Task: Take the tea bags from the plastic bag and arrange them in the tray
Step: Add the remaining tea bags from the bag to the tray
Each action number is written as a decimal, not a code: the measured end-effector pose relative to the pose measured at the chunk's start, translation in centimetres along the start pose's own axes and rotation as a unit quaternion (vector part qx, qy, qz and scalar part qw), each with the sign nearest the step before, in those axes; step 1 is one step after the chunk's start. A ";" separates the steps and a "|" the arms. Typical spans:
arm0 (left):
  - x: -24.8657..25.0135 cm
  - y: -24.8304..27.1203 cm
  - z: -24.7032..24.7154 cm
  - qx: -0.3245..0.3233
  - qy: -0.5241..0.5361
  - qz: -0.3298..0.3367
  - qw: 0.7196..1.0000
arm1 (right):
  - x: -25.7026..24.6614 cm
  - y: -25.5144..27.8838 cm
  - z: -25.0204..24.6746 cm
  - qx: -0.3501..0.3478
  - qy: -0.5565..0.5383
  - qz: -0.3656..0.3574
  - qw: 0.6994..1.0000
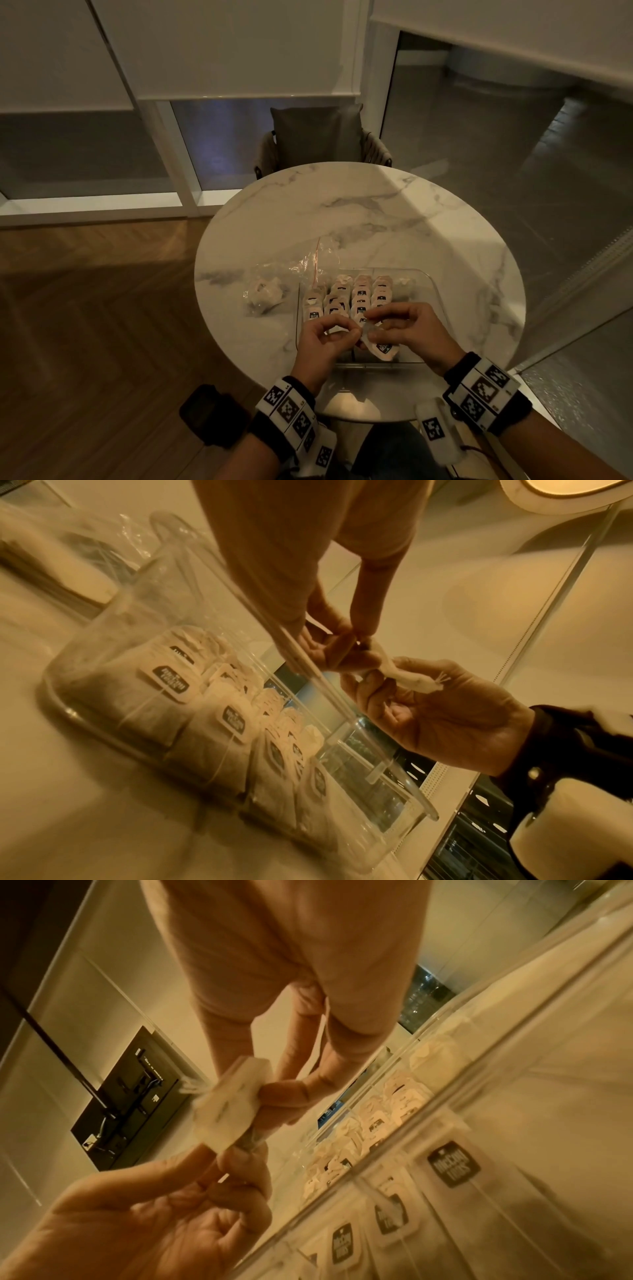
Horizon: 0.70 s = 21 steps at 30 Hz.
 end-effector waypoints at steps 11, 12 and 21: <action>-0.2 -0.5 0.0 -0.027 -0.022 0.019 0.999 | -0.3 0.3 0.5 -0.008 0.035 -0.018 0.999; -0.3 -0.5 0.0 -0.029 -0.018 0.017 0.999 | -0.3 0.3 0.6 -0.012 0.027 -0.012 0.999; -0.5 -0.5 -0.1 -0.042 0.010 -0.010 0.999 | 0.7 0.4 0.4 -0.023 -0.109 0.041 0.993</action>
Point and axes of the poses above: each hand's wrist, its own y-axis away from the middle knuckle, its own z-axis out of the palm, x = y × z, the point moved 4 cm from there along -y, towards the middle knuckle, and after that the axes turned 2 degrees about x, right-handed, at the moved point
